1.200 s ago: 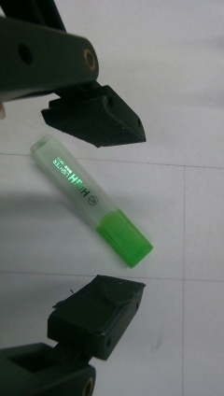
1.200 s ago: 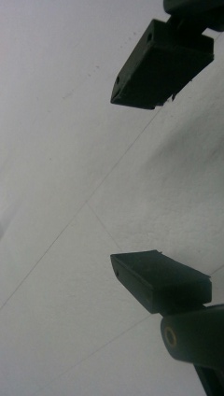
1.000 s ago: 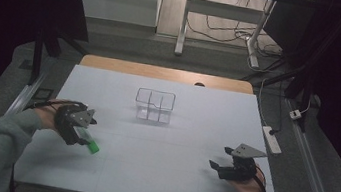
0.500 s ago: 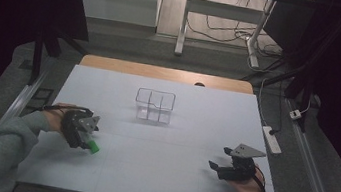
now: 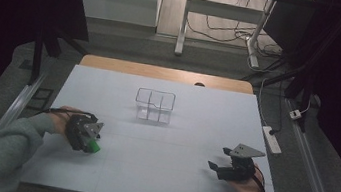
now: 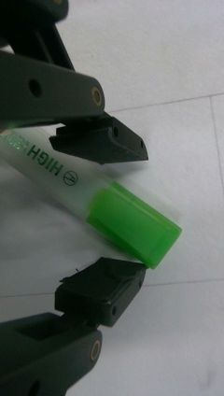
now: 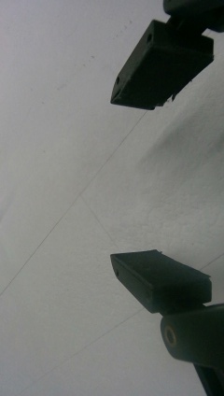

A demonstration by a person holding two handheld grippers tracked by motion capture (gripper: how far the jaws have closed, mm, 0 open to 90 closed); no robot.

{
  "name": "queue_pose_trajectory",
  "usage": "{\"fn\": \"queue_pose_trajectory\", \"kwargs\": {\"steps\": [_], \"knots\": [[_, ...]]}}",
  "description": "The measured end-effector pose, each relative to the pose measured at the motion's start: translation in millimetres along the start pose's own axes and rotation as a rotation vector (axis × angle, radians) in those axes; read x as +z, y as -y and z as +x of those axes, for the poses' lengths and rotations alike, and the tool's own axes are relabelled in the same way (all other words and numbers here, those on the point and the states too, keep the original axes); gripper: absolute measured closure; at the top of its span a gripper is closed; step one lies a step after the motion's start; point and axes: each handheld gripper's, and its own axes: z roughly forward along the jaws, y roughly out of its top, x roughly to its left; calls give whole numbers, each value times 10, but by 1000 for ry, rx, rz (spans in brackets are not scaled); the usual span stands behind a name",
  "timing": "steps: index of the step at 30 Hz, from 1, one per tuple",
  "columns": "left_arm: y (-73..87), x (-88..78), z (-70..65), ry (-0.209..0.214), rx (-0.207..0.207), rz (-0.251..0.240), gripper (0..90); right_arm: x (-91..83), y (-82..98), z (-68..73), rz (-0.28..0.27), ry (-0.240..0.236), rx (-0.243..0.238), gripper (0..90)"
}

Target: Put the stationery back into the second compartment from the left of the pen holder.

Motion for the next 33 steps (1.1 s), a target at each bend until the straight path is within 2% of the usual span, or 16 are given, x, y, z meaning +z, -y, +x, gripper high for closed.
{"fn": "queue_pose_trajectory", "kwargs": {"steps": [2, 6, 9, 10, 12, 26, 29, 33], "knots": [[7, 3, 9, 18, 3, -6, 451, 0, 0, -2, -1, 1, -1, 193], [16, 2, 17, 35, 11, -15, 487, 2, 1, -4, -2, -4, 0, 193], [11, -3, 18, 41, 21, -17, 582, 4, 0, 1, 1, 1, 1, 193], [10, -6, 21, 40, 22, -18, 582, 4, 0, 1, 1, 1, 1, 193], [7, -8, 29, 47, 25, -19, 659, 1, -1, 4, 3, -1, -2, 193], [7, -13, 25, 46, 21, -22, 665, -7, 1, 0, 0, 4, -1, 194], [17, -22, 20, 43, 10, -29, 665, -9, 0, -1, -3, 0, 0, 194], [57, -61, -2, 25, -31, -62, 665, -6, 2, -5, -7, -2, 1, 194]]}}
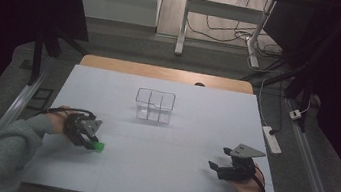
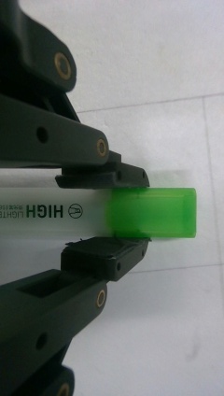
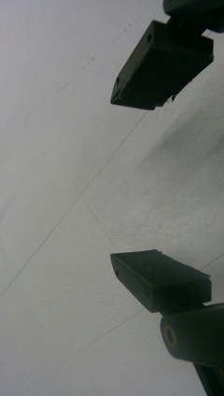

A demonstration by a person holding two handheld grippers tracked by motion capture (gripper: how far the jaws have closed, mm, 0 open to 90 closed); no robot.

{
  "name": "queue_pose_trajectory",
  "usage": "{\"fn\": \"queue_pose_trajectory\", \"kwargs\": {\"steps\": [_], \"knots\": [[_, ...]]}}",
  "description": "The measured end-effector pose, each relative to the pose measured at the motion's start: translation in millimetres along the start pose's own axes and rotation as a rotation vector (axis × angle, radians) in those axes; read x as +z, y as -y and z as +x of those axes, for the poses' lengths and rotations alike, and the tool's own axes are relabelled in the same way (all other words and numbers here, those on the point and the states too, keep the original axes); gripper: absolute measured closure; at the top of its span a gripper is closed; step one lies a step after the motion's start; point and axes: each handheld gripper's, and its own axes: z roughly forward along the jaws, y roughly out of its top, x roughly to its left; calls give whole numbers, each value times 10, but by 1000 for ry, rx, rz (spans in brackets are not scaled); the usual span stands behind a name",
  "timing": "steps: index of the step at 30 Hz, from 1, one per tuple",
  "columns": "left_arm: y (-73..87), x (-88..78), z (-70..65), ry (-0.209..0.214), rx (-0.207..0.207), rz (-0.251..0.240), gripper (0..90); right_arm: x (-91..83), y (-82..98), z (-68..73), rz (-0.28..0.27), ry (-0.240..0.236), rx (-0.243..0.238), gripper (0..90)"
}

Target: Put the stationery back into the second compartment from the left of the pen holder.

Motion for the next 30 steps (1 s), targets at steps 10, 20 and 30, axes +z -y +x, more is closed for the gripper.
{"fn": "queue_pose_trajectory", "kwargs": {"steps": [10, 20, 30], "knots": [[49, -198, -26, -110, -128, -97, 665, -12, -4, 4, -3, 0, -1, 195], [22, -326, -66, -170, -226, -154, 665, -8, -3, 2, -1, -2, -1, 194], [43, -418, -86, -238, -324, -201, 664, -12, -3, -1, -6, 0, 2, 194]]}}
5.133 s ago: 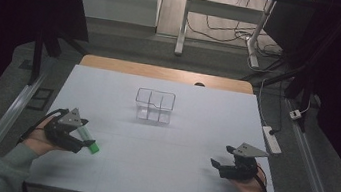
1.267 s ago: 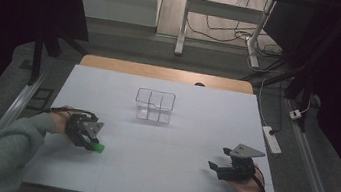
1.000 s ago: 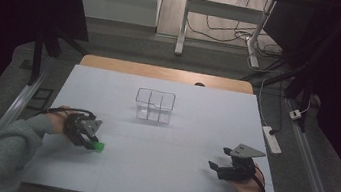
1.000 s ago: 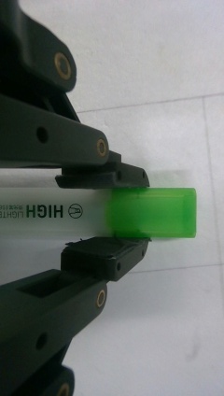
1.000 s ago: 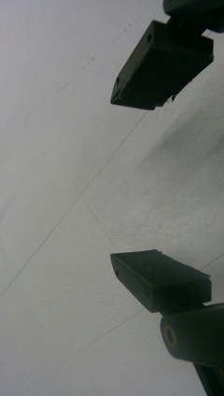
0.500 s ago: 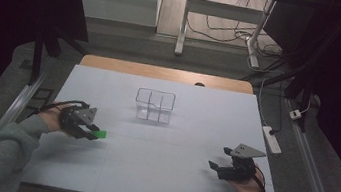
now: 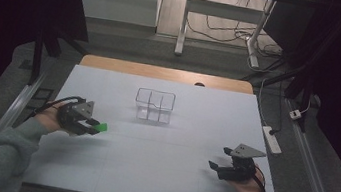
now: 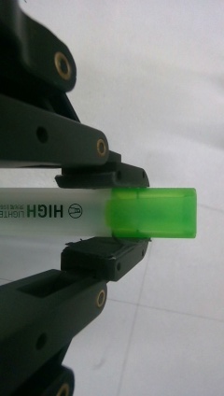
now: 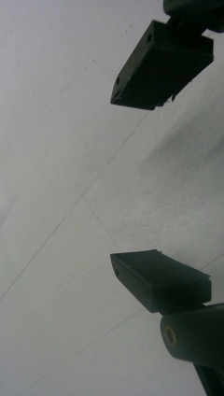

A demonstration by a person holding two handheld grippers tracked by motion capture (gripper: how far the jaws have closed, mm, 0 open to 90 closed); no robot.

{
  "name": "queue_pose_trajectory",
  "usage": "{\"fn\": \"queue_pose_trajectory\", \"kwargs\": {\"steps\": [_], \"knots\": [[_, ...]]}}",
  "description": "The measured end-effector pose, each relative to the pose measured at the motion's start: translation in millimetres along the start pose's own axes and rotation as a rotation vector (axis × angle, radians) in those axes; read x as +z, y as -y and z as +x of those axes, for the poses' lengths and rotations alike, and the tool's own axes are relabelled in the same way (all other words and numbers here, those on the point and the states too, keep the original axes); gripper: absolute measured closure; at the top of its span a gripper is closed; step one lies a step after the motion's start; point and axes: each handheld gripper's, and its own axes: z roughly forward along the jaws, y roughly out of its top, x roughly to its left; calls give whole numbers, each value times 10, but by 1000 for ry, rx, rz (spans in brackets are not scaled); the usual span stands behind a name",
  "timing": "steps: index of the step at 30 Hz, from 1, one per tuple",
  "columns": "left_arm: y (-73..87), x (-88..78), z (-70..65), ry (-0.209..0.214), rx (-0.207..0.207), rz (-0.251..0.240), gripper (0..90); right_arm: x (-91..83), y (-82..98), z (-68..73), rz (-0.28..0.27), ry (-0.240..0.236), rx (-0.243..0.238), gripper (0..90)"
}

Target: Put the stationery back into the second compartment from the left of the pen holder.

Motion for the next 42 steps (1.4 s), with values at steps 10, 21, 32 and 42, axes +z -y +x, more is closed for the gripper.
{"fn": "queue_pose_trajectory", "kwargs": {"steps": [10, 21, 32, 42], "knots": [[-16, -115, -16, -68, -75, -42, 664, -13, -2, -7, 1, 2, 5, 194], [-56, -204, -7, -119, -159, -102, 665, -11, 0, -12, 2, 1, 7, 194], [-97, -260, -10, -151, -204, -175, 664, -9, 0, -8, 7, -1, 4, 194], [-91, -339, 13, -197, -274, -289, 665, -7, 1, -5, 0, 0, 6, 195]]}}
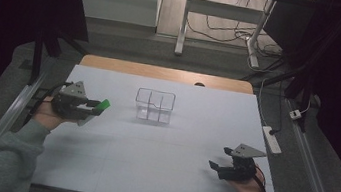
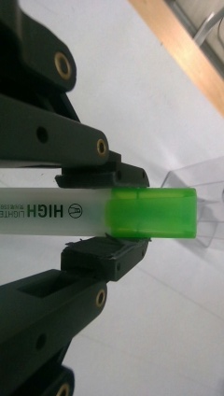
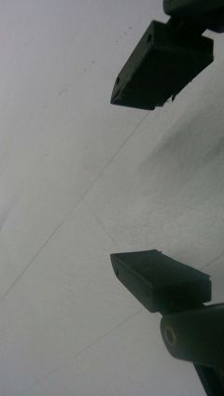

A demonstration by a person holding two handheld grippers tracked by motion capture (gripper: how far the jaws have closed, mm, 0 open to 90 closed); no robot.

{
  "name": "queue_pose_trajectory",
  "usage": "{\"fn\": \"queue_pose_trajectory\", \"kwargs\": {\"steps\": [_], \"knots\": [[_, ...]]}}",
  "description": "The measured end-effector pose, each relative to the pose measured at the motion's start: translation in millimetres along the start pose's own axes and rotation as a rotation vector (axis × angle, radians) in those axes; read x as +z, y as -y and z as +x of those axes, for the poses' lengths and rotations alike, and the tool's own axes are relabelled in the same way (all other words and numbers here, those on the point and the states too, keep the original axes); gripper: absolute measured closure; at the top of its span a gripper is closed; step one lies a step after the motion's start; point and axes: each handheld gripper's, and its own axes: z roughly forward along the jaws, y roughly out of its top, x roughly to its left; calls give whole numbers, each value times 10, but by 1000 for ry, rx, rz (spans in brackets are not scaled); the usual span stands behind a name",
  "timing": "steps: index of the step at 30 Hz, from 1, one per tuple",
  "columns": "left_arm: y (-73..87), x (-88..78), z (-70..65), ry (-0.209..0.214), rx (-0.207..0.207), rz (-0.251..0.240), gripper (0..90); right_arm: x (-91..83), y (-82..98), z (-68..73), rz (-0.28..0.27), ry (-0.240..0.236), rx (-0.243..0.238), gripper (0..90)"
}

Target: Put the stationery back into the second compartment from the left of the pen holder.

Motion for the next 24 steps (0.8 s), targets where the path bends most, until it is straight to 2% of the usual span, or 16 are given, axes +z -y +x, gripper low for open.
{"fn": "queue_pose_trajectory", "kwargs": {"steps": [3, 17, 24], "knots": [[-15, 7, 1, -32, -4, -8, 664, -6, -2, -2, 5, 0, -2, 194], [-116, -1, 12, -57, -48, -128, 664, -5, 1, -7, 5, 1, 1, 195], [-190, -1, 33, -73, -62, -163, 664, -1, 2, -7, 5, 2, 3, 195]]}}
